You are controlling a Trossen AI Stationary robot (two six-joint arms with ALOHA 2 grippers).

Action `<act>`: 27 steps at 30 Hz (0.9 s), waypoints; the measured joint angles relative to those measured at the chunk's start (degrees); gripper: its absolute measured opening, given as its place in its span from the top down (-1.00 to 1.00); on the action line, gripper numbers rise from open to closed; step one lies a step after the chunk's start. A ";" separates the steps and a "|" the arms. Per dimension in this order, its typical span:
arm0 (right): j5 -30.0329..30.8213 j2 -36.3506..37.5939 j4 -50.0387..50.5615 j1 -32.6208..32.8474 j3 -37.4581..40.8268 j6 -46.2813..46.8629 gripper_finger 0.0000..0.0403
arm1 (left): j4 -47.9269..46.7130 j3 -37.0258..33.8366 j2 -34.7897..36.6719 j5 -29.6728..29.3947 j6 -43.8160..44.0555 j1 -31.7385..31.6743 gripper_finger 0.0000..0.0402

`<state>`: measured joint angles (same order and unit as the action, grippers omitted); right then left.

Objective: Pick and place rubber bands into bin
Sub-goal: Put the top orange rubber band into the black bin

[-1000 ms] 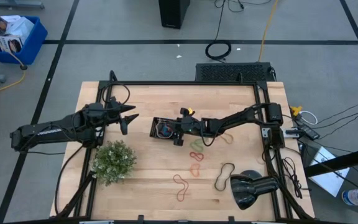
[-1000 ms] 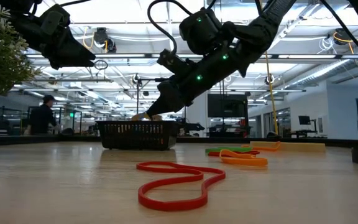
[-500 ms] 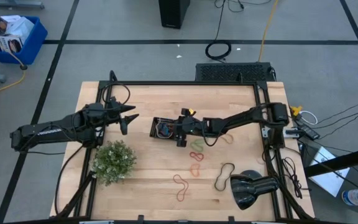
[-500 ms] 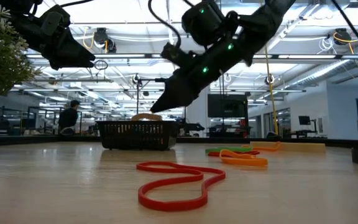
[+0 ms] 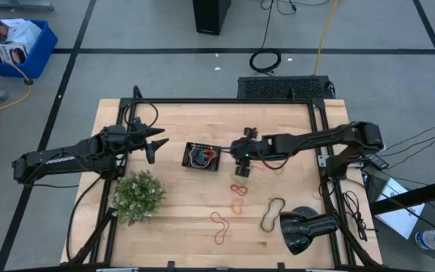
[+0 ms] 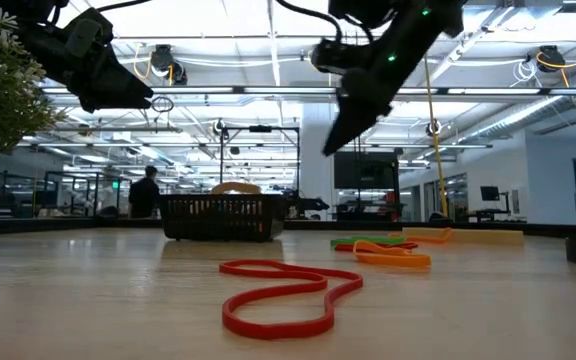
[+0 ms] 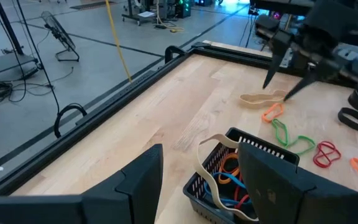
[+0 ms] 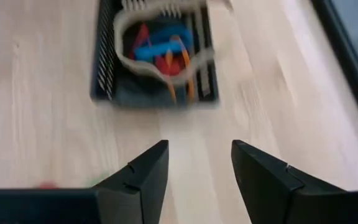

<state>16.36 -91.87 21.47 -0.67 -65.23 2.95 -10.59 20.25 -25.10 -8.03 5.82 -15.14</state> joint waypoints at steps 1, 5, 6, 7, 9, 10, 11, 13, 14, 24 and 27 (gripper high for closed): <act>0.02 0.96 2.90 0.00 0.00 2.21 0.16 | -0.04 0.00 -0.02 0.00 0.00 0.00 -0.08; -0.02 3.80 12.31 0.02 0.00 6.32 0.16 | -0.07 0.00 -0.02 0.00 -0.02 0.00 -0.08; -0.04 4.35 14.24 0.26 0.27 6.32 0.16 | -0.09 0.00 -0.02 0.00 -0.02 0.00 -0.08; -0.01 4.78 15.56 0.47 0.81 6.00 0.16 | -0.15 0.00 -0.02 -0.02 0.00 0.00 -0.08; -0.02 5.51 16.75 1.09 2.55 2.74 0.16 | -0.26 0.00 -0.02 0.00 -0.02 0.00 -0.08; -0.06 5.80 17.51 1.43 3.73 1.22 0.16 | -0.26 0.00 -0.02 0.00 -0.02 0.00 -0.08; -0.10 6.07 17.95 1.74 5.05 -0.05 0.16 | -0.26 0.00 -0.01 -0.02 -0.02 0.00 -0.08; -0.12 6.40 18.00 2.54 8.13 -2.57 0.16 | -0.28 0.00 -0.02 -0.01 -0.02 0.00 -0.08; -0.12 6.47 17.83 3.14 9.77 -3.79 0.16 | -0.29 0.00 -0.02 -0.02 -0.02 0.00 -0.08; 0.51 6.50 14.32 9.50 16.46 -9.65 0.16 | -0.33 0.00 -0.02 -0.02 -0.02 0.00 -0.08; 1.90 6.50 13.65 10.44 16.46 -10.80 0.16 | -0.33 0.00 -0.02 -0.02 -0.02 0.00 -0.08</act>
<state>18.26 -85.36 35.12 9.77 -48.77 -7.85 -10.92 20.25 -25.12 -8.05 5.80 -15.14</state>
